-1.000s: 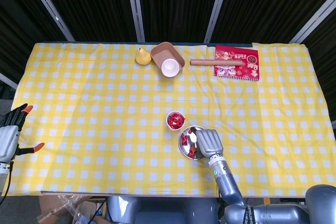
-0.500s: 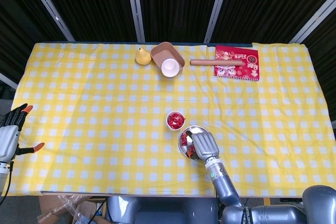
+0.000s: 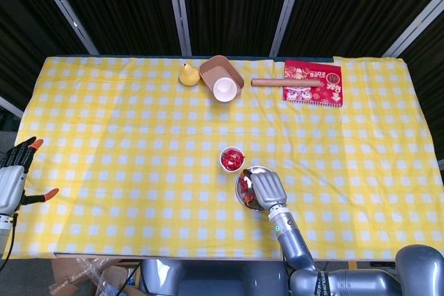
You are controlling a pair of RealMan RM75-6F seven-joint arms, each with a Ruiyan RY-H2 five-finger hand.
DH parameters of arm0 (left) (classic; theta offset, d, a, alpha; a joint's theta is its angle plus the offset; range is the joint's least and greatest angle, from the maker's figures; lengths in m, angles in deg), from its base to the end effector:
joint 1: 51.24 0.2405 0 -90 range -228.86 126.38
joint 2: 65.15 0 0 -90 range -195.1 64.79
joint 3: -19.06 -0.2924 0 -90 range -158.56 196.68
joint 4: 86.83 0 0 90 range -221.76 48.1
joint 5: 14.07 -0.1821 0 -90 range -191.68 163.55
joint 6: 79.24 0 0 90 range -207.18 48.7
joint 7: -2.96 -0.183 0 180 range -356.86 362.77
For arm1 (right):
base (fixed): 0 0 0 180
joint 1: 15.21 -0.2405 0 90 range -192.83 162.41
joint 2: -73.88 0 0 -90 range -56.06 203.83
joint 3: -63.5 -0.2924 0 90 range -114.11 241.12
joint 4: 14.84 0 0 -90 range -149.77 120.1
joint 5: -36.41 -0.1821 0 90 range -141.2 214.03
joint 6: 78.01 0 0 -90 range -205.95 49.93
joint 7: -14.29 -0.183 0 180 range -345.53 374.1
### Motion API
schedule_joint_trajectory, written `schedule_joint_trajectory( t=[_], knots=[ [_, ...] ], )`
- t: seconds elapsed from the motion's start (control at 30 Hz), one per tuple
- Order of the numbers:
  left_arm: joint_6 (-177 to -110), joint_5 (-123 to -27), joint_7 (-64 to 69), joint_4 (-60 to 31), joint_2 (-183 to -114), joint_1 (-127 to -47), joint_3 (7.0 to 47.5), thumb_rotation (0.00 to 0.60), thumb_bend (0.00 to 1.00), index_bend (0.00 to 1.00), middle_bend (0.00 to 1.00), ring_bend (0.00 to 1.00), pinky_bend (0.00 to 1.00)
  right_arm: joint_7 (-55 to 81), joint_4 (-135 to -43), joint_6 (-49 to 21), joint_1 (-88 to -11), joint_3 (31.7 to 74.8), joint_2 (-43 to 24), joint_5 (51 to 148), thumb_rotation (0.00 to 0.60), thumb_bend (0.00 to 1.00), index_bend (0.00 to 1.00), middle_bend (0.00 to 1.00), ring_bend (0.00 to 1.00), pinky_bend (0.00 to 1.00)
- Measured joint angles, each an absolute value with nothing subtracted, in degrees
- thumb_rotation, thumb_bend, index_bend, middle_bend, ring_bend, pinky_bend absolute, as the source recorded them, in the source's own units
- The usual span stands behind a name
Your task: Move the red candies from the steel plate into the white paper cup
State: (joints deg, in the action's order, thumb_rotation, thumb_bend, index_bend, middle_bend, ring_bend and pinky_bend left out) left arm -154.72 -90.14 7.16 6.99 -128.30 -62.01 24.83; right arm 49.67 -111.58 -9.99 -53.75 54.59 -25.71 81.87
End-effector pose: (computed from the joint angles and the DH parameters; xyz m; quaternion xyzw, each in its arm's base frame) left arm -0.3380 0.2620 0.1959 -0.5640 -0.4571 -0.3860 0.5692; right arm -0.1628 -0.3345 -0.0606 0.6828 -0.5017 0.3286 0.4173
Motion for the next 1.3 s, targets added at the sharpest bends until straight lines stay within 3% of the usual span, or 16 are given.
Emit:
schedule_joint_trajectory(
  t=[0.73,0.93,1.3],
  knots=[
    [-154.5,-89.8,7.2,7.2,-128.2,-62.0,24.9,0.6,0.0,0.01,0.0,0.0,0.0,48.9,-106.7,-12.5,-54.0,53.6,-28.1,79.4,0.6,0.39,0.44,0.85,0.92,0.95],
    [-154.5,-89.7,7.3,7.2,-128.2,-62.1,25.0,0.6,0.0,0.01,0.0,0.0,0.0,48.6,-106.3,-12.8,-53.9,53.5,-28.2,79.4,0.6,0.47,0.5,0.85,0.92,0.95],
    [-154.4,-89.6,7.3,7.3,-128.2,-62.0,25.0,0.6,0.0,0.01,0.0,0.0,0.0,48.1,-107.0,-12.6,-53.4,53.6,-27.6,80.2,0.6,0.49,0.51,0.85,0.92,0.95]
  ],
)
